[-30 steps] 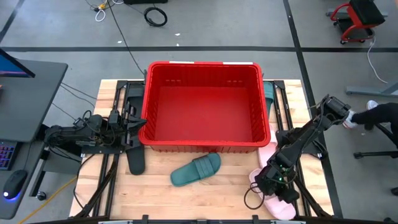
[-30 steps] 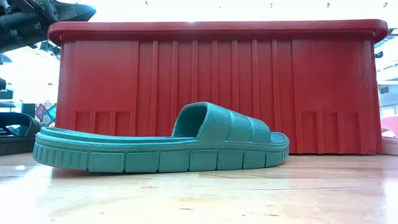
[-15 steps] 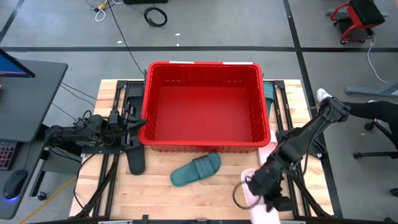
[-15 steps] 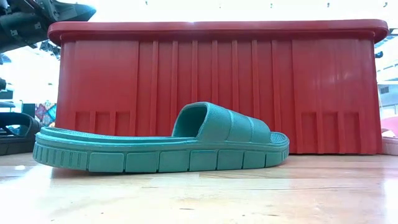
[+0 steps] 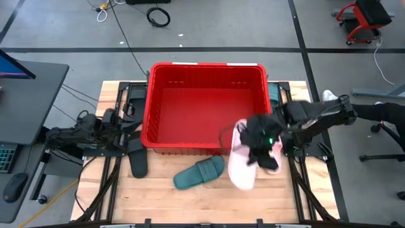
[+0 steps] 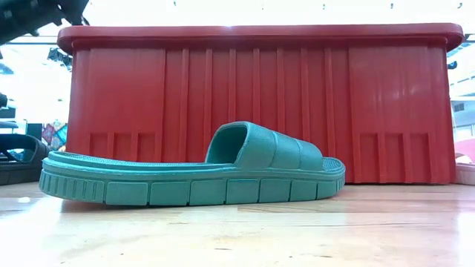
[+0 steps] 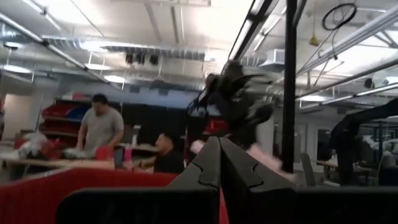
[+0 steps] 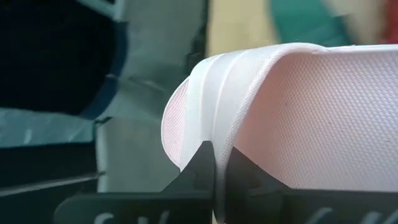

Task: Pick and place slides into bin
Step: Put the bottom pink slide in the red bin

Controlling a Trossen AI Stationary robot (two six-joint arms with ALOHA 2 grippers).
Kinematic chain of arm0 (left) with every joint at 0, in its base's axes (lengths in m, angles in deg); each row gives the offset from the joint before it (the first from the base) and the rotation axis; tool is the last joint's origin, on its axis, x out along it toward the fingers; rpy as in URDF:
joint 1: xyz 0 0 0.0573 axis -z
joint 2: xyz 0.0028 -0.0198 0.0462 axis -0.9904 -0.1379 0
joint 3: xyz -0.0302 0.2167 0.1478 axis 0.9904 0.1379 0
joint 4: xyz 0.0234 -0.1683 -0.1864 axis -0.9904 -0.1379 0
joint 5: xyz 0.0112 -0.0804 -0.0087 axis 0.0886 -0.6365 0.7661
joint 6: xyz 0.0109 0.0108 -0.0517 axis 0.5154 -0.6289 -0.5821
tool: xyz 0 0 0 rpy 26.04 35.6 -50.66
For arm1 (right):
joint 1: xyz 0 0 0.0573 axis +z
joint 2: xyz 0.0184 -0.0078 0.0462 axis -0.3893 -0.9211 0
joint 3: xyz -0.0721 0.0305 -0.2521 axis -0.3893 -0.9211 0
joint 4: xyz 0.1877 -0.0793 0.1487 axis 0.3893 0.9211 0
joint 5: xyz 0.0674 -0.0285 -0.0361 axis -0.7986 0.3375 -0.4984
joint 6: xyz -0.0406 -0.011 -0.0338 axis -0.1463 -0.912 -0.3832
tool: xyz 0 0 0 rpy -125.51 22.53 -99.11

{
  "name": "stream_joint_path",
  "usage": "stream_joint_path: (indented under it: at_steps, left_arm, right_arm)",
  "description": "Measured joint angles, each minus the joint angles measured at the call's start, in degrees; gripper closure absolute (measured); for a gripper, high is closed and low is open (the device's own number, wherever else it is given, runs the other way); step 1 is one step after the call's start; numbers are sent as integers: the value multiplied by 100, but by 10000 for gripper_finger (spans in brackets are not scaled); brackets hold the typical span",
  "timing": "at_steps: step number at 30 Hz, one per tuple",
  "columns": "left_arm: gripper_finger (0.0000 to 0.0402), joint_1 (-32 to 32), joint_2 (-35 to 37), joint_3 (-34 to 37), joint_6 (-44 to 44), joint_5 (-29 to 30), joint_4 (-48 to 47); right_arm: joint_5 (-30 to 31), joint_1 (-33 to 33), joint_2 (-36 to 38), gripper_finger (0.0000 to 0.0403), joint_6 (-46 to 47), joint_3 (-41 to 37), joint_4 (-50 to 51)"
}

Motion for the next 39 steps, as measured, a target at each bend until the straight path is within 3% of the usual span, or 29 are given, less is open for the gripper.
stream_joint_path:
  at_steps: [7,12,18,25,33,39]
  left_arm:
    - [387,2,-365,-651,411,10,-780]
    - [397,2,-887,-950,415,97,-767]
    - [383,-30,-1629,-1427,423,991,-767]
    - [397,-137,-2342,-1976,430,1181,-761]
    - [379,-361,-2811,-2457,434,1184,-756]
    - [390,-398,-2911,-2537,534,1138,-772]
  right_arm:
    - [-211,-1949,-83,394,-1521,62,723]
    - [-312,-3071,-524,394,-2926,64,913]
    - [-169,-3980,-1397,393,-4316,64,1269]
    - [489,-4334,-2194,393,-5024,62,1440]
    - [805,-4334,-2654,394,-5385,62,1420]
    - [997,-4470,-2929,393,-5693,37,1432]
